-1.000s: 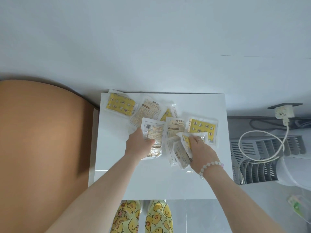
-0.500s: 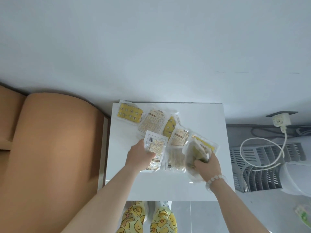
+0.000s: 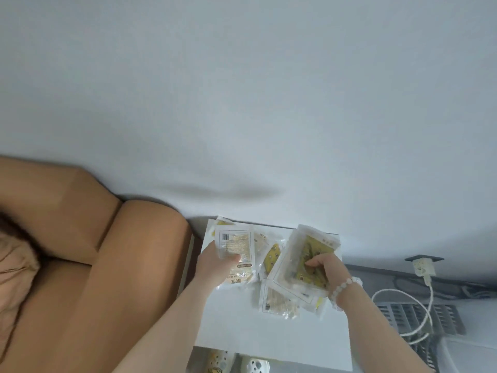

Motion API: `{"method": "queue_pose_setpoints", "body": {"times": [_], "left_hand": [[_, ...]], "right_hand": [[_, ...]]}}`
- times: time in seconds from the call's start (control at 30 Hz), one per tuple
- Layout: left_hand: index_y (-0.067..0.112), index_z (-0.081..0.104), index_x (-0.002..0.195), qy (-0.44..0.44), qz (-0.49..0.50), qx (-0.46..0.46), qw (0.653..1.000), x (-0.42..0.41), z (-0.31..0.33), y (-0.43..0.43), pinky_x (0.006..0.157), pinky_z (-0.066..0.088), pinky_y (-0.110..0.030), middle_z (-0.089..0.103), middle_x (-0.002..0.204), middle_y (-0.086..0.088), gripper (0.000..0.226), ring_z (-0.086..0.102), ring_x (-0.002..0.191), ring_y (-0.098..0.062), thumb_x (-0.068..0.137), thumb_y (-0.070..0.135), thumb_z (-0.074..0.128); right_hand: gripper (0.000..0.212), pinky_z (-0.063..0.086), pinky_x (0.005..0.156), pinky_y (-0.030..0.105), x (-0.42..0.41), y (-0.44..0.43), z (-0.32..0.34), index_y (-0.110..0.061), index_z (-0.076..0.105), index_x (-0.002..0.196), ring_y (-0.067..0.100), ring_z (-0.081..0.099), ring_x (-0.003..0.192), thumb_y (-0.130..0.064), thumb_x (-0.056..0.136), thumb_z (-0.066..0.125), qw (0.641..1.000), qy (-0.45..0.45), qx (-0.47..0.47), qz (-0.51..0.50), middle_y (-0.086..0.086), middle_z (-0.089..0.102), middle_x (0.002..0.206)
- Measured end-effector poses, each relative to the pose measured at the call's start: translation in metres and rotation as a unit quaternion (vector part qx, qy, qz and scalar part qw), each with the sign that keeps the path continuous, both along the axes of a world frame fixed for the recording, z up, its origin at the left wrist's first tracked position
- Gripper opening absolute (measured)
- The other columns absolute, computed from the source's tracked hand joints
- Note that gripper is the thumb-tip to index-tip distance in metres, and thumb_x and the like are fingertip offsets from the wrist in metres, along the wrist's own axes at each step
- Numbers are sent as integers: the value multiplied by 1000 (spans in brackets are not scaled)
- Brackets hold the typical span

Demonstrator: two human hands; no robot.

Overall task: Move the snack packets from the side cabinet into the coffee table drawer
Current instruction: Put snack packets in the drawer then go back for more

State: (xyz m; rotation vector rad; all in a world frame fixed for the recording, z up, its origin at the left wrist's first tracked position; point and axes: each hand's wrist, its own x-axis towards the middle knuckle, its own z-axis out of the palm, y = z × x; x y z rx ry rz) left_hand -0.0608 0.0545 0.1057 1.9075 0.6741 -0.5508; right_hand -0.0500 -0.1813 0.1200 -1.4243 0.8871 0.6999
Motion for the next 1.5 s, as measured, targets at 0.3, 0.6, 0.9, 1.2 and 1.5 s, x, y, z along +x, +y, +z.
{"method": "queue_pose_setpoints", "body": {"times": [0.3, 0.6, 0.9, 1.2, 1.5], "left_hand": [[24, 65, 90, -45, 88, -46, 994, -24, 79, 59, 68, 48, -16, 70, 95, 3, 16, 65, 82, -10, 86, 10, 67], [25, 67, 100, -52, 210, -70, 974, -105, 107, 140, 79, 54, -28, 71, 102, 3, 23, 68, 93, -14, 83, 9, 71], [18, 69, 99, -76, 362, -93, 925, -230, 131, 199, 67, 56, -24, 72, 92, 3, 22, 70, 83, -12, 81, 6, 72], [17, 68, 102, -104, 491, -80, 861, -391, 149, 225, 76, 57, -35, 72, 98, -3, 23, 69, 87, -20, 82, 8, 72], [19, 67, 98, -120, 587, -42, 800, -564, 173, 241, 83, 42, -25, 69, 101, 1, 17, 64, 87, -13, 83, 14, 72]], "right_hand": [[13, 55, 72, 35, 39, 80, 64, -7, 65, 96, 28, 66, 80, -13, 85, 66, 978, -82, 114, 152, 12, 68, 90], [22, 55, 68, 30, 13, 194, 77, -11, 66, 90, 20, 66, 74, -28, 78, 75, 936, -83, 55, 338, 5, 70, 84], [39, 54, 90, 40, -72, 307, 95, -11, 69, 99, 26, 69, 92, -39, 73, 78, 836, -90, 56, 538, 8, 73, 96], [57, 54, 88, 36, -213, 390, 118, -12, 67, 107, 21, 69, 92, -50, 66, 79, 739, -113, 41, 663, 5, 72, 99], [65, 54, 84, 33, -374, 444, 149, -12, 65, 108, 19, 68, 90, -57, 62, 78, 636, -135, 18, 759, 5, 71, 100]]}}
